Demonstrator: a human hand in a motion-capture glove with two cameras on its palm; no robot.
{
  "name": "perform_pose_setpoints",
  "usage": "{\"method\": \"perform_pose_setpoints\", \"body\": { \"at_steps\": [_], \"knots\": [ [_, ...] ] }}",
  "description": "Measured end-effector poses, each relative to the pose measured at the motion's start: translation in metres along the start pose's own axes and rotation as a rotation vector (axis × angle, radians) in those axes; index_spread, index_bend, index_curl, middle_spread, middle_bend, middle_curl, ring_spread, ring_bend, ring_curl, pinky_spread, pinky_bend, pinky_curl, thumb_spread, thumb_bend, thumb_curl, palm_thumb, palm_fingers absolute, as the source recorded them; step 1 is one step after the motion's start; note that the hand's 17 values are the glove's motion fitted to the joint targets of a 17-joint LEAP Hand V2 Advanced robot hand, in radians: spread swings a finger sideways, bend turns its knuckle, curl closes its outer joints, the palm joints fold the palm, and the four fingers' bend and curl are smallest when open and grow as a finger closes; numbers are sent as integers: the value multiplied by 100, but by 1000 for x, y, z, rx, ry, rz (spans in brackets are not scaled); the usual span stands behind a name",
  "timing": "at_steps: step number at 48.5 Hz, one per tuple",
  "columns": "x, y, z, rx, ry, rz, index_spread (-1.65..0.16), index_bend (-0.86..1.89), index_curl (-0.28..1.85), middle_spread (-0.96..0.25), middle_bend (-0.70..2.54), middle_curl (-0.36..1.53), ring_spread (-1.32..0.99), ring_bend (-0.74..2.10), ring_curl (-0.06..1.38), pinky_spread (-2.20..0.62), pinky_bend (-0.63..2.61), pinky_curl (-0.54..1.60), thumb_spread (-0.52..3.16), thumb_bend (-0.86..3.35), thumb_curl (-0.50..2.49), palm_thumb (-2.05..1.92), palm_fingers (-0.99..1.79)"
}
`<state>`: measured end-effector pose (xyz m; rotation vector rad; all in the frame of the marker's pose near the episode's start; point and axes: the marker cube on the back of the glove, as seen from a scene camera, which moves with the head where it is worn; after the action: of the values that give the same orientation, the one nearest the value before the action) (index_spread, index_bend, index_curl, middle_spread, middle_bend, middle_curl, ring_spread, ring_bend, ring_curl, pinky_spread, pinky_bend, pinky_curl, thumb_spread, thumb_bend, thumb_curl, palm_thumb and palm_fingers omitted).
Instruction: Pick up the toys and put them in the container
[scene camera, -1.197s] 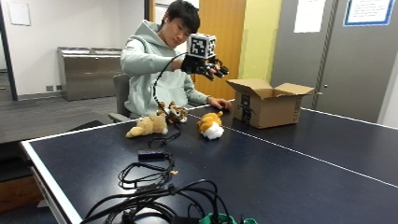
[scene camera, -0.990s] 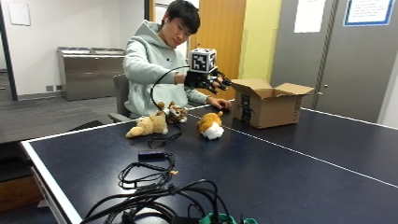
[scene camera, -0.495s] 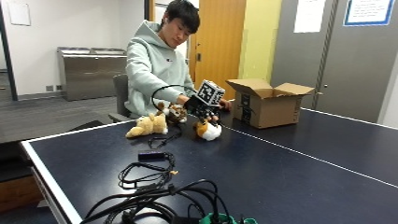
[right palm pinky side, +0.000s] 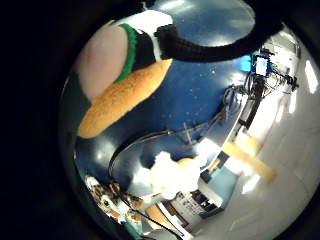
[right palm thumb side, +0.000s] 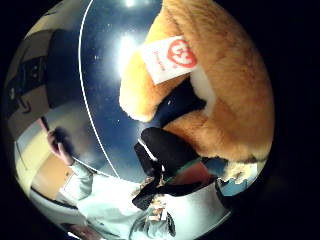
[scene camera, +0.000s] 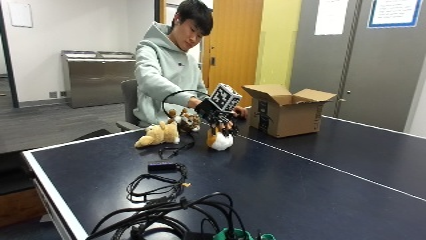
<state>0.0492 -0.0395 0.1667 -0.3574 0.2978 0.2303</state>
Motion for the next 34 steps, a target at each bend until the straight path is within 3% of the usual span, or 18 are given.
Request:
{"method": "perform_pose_setpoints", "body": {
  "at_steps": [15, 28, 34],
  "knots": [
    [15, 8, -22, 124, -161, -17, -29, 11, 17, -6, 18, 27, 3, 22, 17, 8, 95, 34, 110, -3, 27, -2, -19],
    [28, -13, 14, 40, -270, 30, -31, 14, 21, -2, 8, 22, 4, 16, 17, 9, 97, 34, 112, -3, 28, -2, -24],
    [27, -19, 22, 102, -229, 45, -33, 19, 24, -1, 4, 18, 5, 22, 18, 6, 111, 38, 120, 3, 30, 10, -11]
  ]
}}
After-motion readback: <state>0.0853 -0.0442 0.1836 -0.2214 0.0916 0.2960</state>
